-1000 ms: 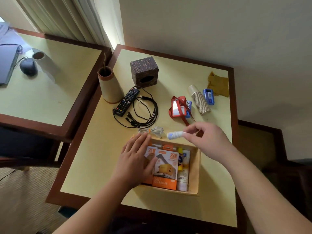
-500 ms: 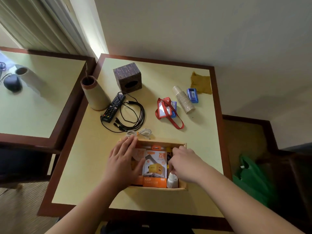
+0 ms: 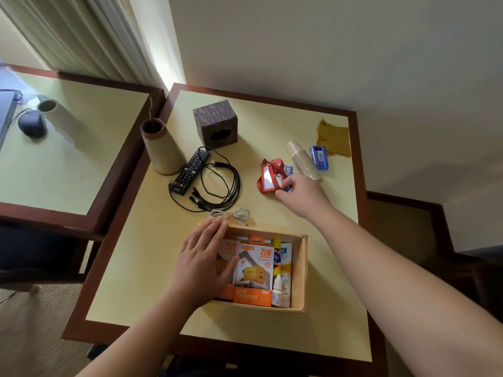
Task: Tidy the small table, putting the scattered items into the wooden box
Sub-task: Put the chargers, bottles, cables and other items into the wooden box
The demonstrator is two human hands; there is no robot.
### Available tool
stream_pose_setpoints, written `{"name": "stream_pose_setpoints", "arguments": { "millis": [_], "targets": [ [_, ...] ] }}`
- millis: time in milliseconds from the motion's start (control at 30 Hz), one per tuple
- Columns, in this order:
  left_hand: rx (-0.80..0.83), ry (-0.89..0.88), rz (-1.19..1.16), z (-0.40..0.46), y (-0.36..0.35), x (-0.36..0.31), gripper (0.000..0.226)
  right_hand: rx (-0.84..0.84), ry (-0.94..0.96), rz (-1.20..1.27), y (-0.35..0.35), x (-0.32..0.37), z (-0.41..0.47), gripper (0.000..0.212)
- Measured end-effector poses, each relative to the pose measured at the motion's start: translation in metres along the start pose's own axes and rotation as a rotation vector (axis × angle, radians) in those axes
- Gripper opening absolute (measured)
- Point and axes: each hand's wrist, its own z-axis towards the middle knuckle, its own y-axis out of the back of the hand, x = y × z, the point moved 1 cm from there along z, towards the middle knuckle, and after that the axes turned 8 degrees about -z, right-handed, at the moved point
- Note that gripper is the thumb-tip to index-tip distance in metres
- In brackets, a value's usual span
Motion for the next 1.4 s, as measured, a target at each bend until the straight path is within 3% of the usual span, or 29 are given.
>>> {"name": "stream_pose_setpoints", "arguments": {
  "millis": [133,367,700,800,967,1200,1400],
  "targets": [
    [-0.009,0.000,-0.006,0.001,-0.001,0.001,0.085,-0.032,-0.107,-0.121,-0.022,0.007,0.056,0.055],
    [-0.021,-0.001,-0.011,0.002,-0.004,0.004,0.082,0.000,-0.285,-0.247,-0.053,0.016,0.108,0.073],
    [-0.007,0.010,-0.013,0.001,-0.001,0.002,0.081,0.061,-0.308,-0.285,-0.070,0.005,0.106,0.077],
    [0.001,0.011,-0.001,0.002,0.000,0.002,0.082,0.069,-0.274,-0.284,-0.070,0.002,0.096,0.071],
    [0.003,0.005,0.014,0.003,0.000,0.001,0.083,0.076,-0.134,-0.070,-0.061,0.002,0.062,0.029],
    [0.031,0.021,-0.006,0.002,0.001,0.004,0.083,-0.026,-0.065,0.408,-0.023,0.005,0.002,0.018],
    [-0.035,0.082,-0.266,0.010,0.016,0.001,0.064,-0.004,0.009,0.582,0.032,0.011,-0.062,0.010]
  ]
}}
